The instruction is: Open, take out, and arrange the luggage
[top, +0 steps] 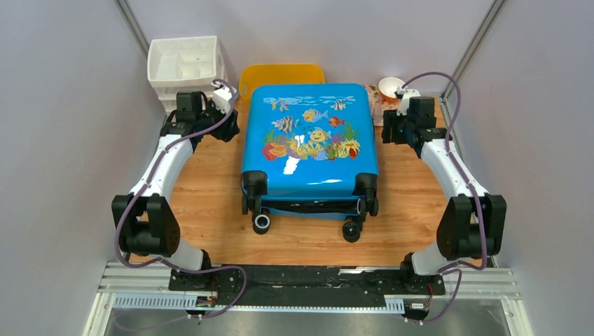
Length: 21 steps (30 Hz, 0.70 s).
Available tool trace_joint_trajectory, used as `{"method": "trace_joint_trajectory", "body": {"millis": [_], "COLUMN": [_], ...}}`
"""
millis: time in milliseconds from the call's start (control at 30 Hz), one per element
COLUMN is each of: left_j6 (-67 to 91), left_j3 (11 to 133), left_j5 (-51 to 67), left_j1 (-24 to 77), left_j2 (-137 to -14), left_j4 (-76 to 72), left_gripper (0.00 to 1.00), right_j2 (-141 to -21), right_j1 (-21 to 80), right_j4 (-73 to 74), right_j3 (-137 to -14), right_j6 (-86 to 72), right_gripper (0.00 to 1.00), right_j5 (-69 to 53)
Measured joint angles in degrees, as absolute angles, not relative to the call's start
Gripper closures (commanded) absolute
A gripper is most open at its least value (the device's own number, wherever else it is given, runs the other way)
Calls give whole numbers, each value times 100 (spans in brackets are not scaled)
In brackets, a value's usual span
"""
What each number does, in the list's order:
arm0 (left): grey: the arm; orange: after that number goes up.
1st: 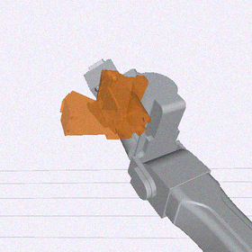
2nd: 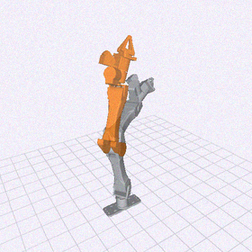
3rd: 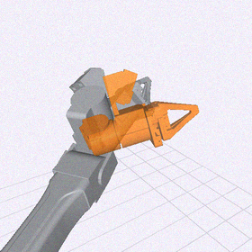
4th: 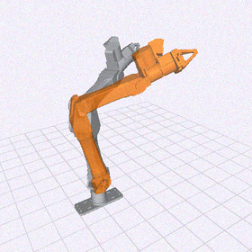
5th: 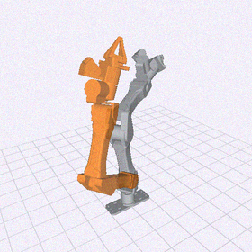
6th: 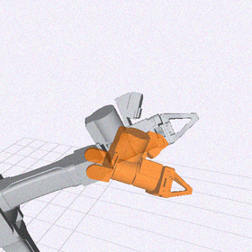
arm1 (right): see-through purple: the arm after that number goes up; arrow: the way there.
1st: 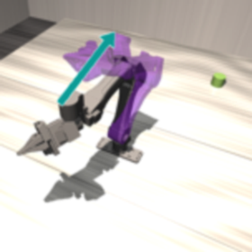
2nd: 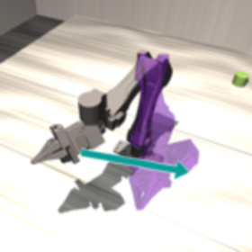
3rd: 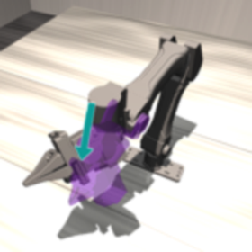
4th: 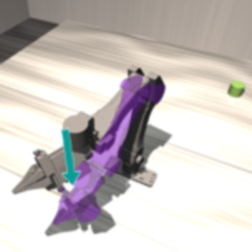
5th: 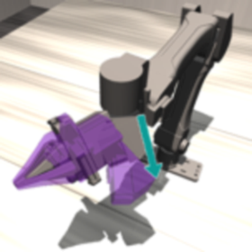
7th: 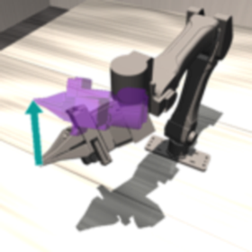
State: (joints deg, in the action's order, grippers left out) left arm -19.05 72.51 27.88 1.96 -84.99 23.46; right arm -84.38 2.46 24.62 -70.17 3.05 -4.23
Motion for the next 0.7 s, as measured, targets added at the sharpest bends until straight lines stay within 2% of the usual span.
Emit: {"method": "trace_joint_trajectory", "body": {"millis": [267,500,700], "left_j6": [-1802,-1815,-1844], "left_j3": [7428,7240,7710], "left_j5": [2425,2432,2497], "left_j1": [460,593,587], "left_j2": [-8903,-8956,-9502], "left_j4": [2558,2547,2543], "left_gripper": [46,45,45], "right_j2": [-9360,-9330,-8945], "right_j1": [301,281,274], "right_j4": [2449,2285,2318], "right_j3": [-7000,-6676,-6208], "right_j6": [349,537,849], "right_gripper": [41,42,42], "right_j5": [-945,-1278,-1651]}}
